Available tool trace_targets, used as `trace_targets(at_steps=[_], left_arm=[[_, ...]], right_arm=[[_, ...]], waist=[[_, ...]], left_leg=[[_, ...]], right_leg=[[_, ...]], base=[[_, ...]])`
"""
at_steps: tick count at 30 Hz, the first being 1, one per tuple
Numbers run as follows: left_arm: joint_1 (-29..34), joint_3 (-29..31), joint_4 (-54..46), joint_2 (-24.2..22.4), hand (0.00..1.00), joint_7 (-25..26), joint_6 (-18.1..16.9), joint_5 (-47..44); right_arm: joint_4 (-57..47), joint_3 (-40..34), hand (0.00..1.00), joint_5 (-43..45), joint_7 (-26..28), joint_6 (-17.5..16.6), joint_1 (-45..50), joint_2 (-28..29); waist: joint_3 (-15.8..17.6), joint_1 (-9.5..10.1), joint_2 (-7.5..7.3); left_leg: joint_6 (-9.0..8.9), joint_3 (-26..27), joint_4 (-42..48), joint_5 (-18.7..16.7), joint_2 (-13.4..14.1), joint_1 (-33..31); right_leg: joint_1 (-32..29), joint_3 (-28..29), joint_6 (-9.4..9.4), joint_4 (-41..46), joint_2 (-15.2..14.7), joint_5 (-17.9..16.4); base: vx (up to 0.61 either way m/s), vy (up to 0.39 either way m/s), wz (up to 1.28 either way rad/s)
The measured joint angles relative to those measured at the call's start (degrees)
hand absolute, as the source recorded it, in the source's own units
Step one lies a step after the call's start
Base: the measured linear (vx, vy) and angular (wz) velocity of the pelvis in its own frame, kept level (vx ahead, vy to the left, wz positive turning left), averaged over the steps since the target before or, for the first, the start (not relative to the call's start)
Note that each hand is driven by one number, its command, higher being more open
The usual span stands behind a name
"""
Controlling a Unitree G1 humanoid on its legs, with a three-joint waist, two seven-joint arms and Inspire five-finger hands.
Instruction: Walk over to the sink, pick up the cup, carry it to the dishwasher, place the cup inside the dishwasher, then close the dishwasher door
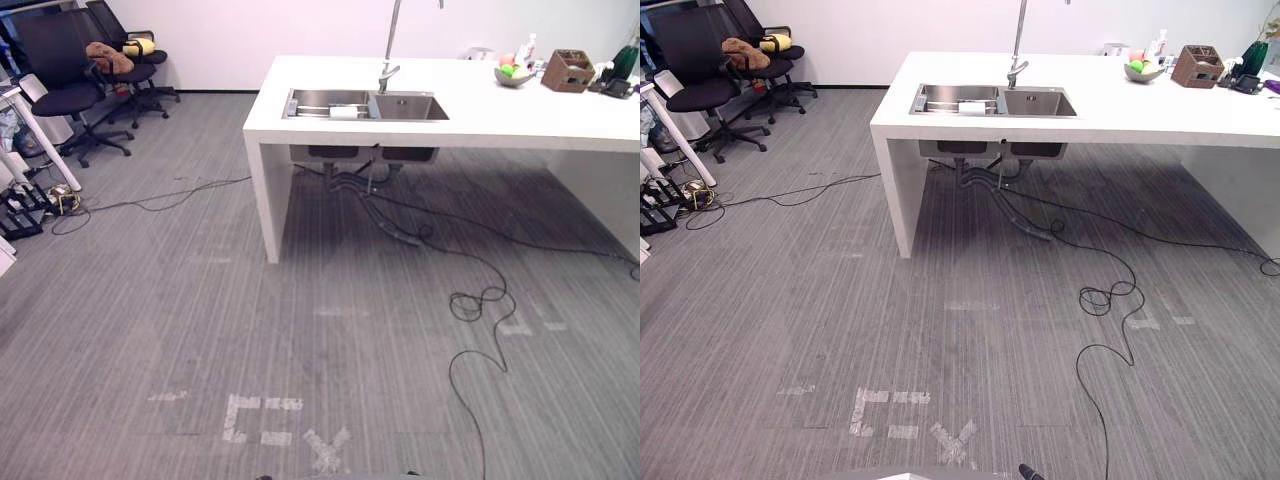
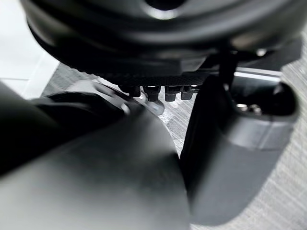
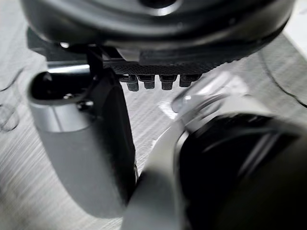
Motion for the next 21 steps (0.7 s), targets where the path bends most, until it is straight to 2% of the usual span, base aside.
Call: trace_targets(at_steps=[3, 8, 13, 18, 21], left_arm=[[-0.11, -0.96, -0.05, -0.15, 1.0, -0.94, -3.08, 0.05], [-0.17, -2.2, -0.16, -0.34, 1.0, -1.57, -7.17, 2.37], [-0.42, -2.22, -0.17, -0.66, 1.0, -0.72, -10.29, 3.47], [-0.65, -2.25, -0.15, -0.9, 1.0, 0.84, -13.31, 5.07], [-0.64, -2.25, -0.15, -1.14, 1.0, 0.88, -15.58, 5.02]], right_arm=[[0.0, 1.34, 1.0, -6.28, -4.76, -4.98, -1.11, 0.14], [-0.03, 1.78, 1.0, -10.5, -7.17, -10.74, -1.12, 0.53], [-0.04, 3.69, 1.0, -10.54, -7.36, -12.9, -1.03, 0.42], [-0.03, 5.15, 1.0, -12.63, -6.9, -17.32, -1.05, 0.25], [-0.03, 6.05, 1.0, -12.17, -6.51, -18.68, -1.05, 0.04]], waist=[[0.96, 0.1, -0.18], [1.03, 0.01, -0.33], [1.11, -0.14, -0.43], [1.83, -0.59, -0.46], [2.1, -0.71, -0.55]], left_leg=[[0.0, -0.17, 0.0, 0.0, -0.05, 0.02], [-0.01, -0.19, -0.25, 0.0, -0.01, 0.06], [-0.01, -0.19, -0.31, -0.01, -0.06, -0.01], [-0.04, -0.43, -0.32, -0.06, -0.06, -0.28], [-0.06, -0.51, -0.31, -0.07, -0.08, -0.44]], right_leg=[[0.03, -0.27, 0.08, -0.05, -0.04, -0.05], [0.12, -0.31, 0.09, -0.12, 0.0, -0.06], [0.03, -0.33, 0.21, -0.38, -0.03, -0.15], [0.03, -0.63, 0.06, -0.82, -0.02, -0.04], [0.08, -0.75, 0.05, -0.99, -0.01, -0.01]], base=[[-0.01, -0.015, 0.03], [-0.05, -0.03, 0.01], [-0.05, -0.03, 0.0], [-0.02, -0.037, 0.03], [-0.01, -0.037, 0.02]])
